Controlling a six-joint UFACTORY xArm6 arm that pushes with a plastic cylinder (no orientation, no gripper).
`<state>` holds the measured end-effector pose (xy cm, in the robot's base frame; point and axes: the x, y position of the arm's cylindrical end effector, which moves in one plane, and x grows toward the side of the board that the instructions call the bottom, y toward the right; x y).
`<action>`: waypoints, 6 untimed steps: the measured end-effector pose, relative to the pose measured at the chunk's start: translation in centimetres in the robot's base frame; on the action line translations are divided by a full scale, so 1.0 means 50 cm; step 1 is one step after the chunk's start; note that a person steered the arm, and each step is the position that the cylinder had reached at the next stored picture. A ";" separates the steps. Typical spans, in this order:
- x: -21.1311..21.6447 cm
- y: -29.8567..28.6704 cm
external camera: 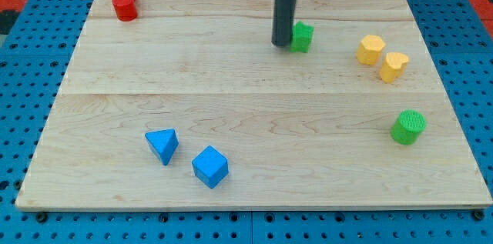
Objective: Move the green star to the top center
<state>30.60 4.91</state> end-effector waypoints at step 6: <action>-0.118 -0.018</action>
